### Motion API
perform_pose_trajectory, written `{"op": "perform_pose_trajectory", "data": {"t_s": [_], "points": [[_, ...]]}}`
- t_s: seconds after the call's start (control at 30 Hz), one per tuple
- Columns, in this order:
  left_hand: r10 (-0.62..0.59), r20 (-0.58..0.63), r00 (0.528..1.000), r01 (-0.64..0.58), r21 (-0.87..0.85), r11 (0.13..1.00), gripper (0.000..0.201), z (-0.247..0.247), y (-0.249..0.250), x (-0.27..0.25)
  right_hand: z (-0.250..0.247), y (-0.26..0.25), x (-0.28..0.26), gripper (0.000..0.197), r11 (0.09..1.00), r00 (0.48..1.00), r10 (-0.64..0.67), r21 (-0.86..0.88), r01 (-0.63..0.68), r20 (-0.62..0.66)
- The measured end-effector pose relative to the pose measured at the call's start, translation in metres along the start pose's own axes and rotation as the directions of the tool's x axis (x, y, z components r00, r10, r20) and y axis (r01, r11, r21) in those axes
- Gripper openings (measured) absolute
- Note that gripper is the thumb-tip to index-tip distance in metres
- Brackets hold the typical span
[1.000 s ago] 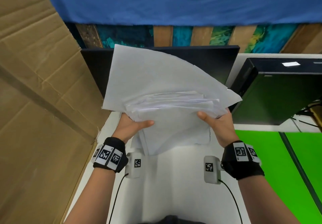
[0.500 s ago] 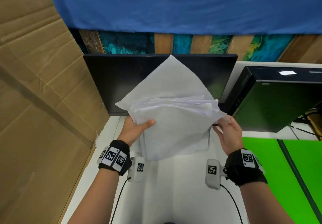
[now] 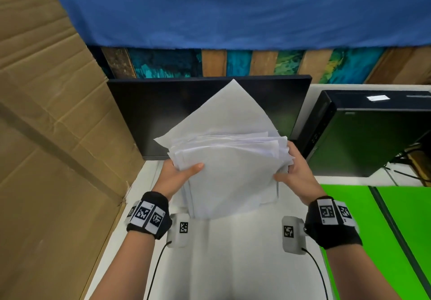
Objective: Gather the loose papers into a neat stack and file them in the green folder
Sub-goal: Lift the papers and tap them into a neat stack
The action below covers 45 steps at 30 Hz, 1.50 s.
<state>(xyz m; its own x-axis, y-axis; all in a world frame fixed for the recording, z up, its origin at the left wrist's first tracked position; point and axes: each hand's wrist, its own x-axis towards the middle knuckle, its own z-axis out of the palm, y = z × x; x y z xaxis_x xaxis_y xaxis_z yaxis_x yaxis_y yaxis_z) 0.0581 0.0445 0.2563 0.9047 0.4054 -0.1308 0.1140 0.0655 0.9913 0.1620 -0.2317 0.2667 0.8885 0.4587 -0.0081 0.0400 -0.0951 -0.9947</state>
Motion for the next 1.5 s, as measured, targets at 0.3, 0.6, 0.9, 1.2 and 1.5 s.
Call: {"op": "perform_pose_trajectory", "data": {"t_s": [0.3, 0.6, 0.9, 1.2, 1.5], "points": [[0.000, -0.001, 1.000, 0.000, -0.002, 1.000, 0.037, 0.005, 0.007, -0.003, 0.009, 0.045, 0.014, 0.024, 0.824, 0.966, 0.211, -0.505, -0.256, -0.147], [0.012, 0.007, 1.000, -0.012, 0.011, 1.000, 0.038, 0.008, 0.008, -0.004, 0.009, 0.011, -0.002, 0.026, 0.574, 0.864, 0.502, -0.764, -0.294, 0.044], [-0.009, 0.073, 0.997, 0.005, 0.059, 0.998, 0.057, 0.004, 0.002, -0.003, 0.016, 0.003, -0.015, 0.031, 0.988, 0.990, 0.081, 0.136, -0.065, -0.111], [0.037, 0.040, 0.999, -0.039, 0.044, 0.998, 0.037, 0.006, -0.002, 0.001, 0.019, 0.036, 0.011, 0.088, 0.981, 0.984, 0.165, 0.115, -0.156, -0.074], [0.071, 0.078, 0.994, -0.082, 0.136, 0.987, 0.017, 0.000, 0.013, 0.005, -0.001, -0.001, 0.032, 0.079, 0.997, 0.980, 0.075, -0.037, -0.070, 0.182]]}}
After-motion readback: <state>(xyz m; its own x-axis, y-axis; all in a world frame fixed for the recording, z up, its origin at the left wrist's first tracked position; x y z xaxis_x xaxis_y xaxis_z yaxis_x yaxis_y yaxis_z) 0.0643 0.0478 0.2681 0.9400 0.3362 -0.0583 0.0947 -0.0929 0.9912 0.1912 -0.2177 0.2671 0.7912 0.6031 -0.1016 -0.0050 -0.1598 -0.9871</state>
